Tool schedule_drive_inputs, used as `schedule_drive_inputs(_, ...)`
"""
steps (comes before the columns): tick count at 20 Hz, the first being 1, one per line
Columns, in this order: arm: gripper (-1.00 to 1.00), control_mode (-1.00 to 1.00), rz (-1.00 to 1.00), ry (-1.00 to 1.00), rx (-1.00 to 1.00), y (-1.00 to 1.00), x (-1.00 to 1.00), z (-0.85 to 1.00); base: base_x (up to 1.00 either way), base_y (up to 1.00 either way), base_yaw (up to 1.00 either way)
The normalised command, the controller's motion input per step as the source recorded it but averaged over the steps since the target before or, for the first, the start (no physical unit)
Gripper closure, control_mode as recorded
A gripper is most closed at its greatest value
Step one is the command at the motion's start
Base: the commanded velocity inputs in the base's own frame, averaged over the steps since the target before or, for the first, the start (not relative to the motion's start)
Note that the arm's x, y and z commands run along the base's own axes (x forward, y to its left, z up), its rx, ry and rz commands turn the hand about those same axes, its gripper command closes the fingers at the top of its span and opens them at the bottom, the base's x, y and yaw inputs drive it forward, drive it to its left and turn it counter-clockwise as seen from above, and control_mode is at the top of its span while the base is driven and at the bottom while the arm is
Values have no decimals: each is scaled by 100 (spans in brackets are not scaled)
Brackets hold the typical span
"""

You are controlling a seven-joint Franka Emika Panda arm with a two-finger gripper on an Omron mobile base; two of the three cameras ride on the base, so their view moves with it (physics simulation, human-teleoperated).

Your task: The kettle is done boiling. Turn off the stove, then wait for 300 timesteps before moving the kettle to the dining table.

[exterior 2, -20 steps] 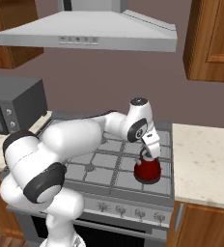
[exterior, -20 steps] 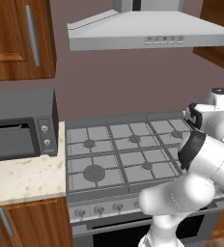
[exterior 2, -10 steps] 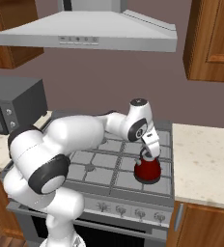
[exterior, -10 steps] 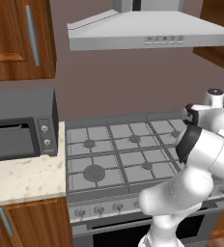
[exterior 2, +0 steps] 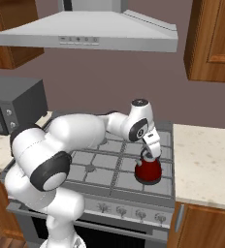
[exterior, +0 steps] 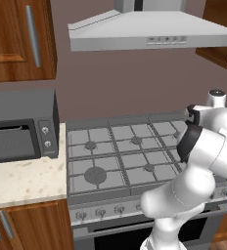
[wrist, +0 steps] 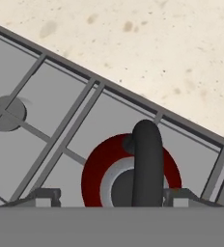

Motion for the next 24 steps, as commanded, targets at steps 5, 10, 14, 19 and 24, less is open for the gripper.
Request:
schedule_drive_inputs(5, 100, -100, 0, 1, 0, 0, 0, -15, 0, 0, 0)
schedule_drive_inputs(10, 100, -100, 0, 5, 0, 0, 1, -12, 0, 0, 0)
schedule_drive_inputs(14, 100, -100, -1, -1, 0, 0, -5, 7, 0, 0, 0)
schedule_drive_inputs(19, 100, -100, -4, -7, -1, 4, -20, 38, 0, 0, 0)
schedule_drive_inputs(24, 100, -100, -5, -4, -1, 2, -22, 42, 0, 0, 0)
